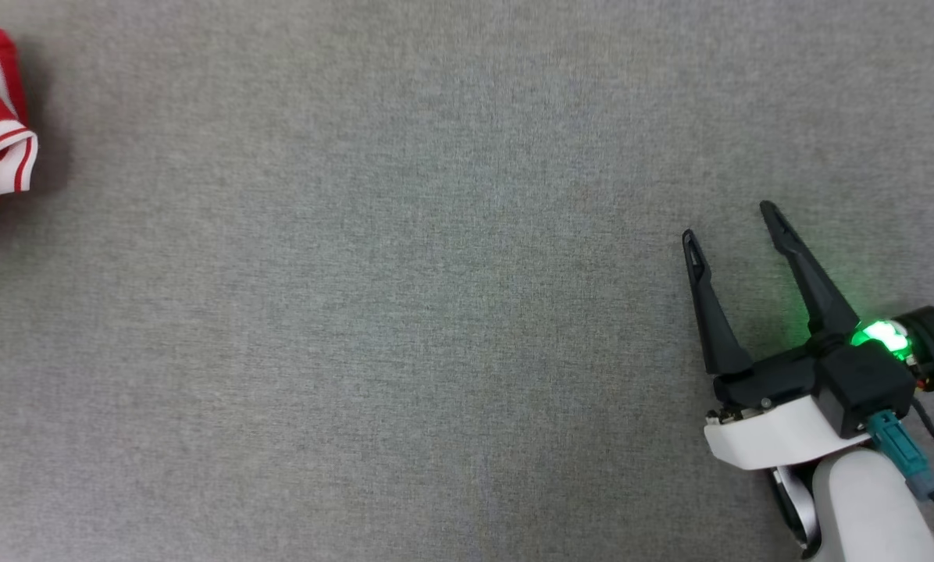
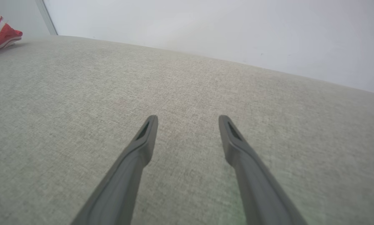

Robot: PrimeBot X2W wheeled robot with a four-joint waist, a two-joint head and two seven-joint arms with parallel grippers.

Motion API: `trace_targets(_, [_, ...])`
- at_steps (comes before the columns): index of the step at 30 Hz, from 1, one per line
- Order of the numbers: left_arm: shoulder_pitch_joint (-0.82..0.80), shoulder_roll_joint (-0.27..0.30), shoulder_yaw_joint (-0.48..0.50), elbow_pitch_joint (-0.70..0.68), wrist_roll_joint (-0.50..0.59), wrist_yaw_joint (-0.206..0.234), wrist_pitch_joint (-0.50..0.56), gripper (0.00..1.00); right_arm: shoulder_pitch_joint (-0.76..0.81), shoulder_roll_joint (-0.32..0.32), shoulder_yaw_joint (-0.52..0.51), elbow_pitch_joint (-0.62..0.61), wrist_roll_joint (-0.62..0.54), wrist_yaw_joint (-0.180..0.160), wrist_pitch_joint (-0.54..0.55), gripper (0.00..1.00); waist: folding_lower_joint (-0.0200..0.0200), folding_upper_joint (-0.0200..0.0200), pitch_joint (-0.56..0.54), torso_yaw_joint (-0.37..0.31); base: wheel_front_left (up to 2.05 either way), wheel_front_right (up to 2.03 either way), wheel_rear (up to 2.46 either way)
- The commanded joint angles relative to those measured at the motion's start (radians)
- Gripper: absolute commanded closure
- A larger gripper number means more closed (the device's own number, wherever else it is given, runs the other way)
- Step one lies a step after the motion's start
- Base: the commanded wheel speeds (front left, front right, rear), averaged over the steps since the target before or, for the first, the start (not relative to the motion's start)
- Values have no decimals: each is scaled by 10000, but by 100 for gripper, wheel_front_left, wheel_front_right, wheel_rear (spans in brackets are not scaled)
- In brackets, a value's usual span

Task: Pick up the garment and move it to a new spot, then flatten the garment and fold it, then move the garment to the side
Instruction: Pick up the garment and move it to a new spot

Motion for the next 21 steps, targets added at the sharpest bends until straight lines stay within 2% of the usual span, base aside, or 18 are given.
trace_targets(1, [-20,115,-141,-111,156,7,-452,100,140,68,-3,105,63,-7,28,0,-1,0,-473,-44,0,0,0])
trace_targets(2, [-20,115,-141,-111,156,7,-452,100,140,68,-3,105,63,-7,28,0,-1,0,-473,-44,0,0,0])
trace_targets(11, [0,244,-1309,-1179,706,7,-2798,100,525,243,-211,367,284,-7,13,0,-1,0,-1988,-165,0,0,0])
trace_targets(17, [-202,-185,-2449,-2186,1304,7,-3441,100,797,291,-261,563,395,-7,13,0,-1,0,-3114,-358,0,0,0])
trace_targets(21, [-436,-846,-3146,-2783,1658,7,-3589,100,954,292,-286,588,551,-7,13,0,-1,0,-3692,-600,0,0,0])
